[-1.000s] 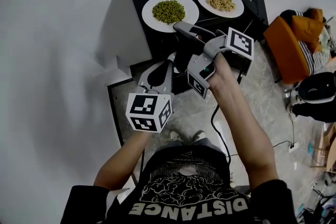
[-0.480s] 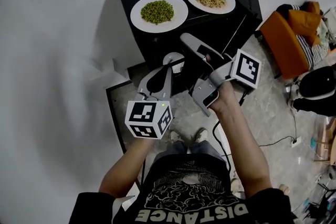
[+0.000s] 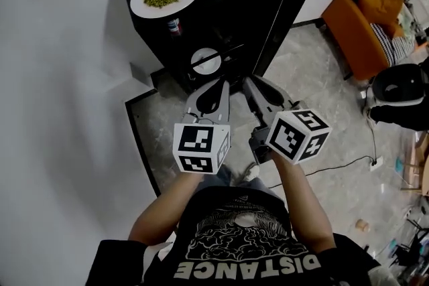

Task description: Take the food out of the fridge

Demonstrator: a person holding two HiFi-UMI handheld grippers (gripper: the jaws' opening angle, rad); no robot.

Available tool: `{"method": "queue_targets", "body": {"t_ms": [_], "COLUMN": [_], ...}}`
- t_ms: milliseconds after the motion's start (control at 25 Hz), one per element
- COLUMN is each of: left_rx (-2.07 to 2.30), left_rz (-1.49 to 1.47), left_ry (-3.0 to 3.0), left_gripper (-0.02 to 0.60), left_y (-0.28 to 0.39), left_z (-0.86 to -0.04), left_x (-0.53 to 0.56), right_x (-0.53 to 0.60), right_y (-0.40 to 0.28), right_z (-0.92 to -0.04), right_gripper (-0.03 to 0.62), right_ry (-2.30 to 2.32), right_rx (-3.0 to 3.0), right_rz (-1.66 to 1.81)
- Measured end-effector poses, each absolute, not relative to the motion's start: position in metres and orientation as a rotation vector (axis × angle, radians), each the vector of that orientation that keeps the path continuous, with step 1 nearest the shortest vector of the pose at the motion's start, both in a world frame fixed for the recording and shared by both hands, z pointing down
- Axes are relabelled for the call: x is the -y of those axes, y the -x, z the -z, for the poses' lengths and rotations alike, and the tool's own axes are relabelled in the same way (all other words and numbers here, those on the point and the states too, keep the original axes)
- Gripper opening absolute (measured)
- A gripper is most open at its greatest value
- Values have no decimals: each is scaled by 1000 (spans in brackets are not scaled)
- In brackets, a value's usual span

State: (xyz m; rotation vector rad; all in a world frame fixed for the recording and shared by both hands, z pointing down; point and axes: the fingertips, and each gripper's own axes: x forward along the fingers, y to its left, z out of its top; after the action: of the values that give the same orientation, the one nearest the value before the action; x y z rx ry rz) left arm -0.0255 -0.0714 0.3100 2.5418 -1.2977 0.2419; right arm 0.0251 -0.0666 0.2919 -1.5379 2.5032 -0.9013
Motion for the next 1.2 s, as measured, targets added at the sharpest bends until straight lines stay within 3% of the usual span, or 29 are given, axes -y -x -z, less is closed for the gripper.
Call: {"method": "queue_targets", "body": {"t_ms": [560, 1200], "left_rx": [1363, 1426], "left_rz": [-289, -261], "left_ry": [-2529, -2454], "left_gripper": [2, 2], "left_y": [-51, -57], "left_z": [-309, -324], "left_x": [-5, -26], "right_x": [-8, -35], "right_y": [-79, -93], "right_z": [-304, -326], "right_gripper": [8, 8], "right_ry": [1618, 1491], "right_rx": [-2760, -2764], "right_rz": [553, 693]}}
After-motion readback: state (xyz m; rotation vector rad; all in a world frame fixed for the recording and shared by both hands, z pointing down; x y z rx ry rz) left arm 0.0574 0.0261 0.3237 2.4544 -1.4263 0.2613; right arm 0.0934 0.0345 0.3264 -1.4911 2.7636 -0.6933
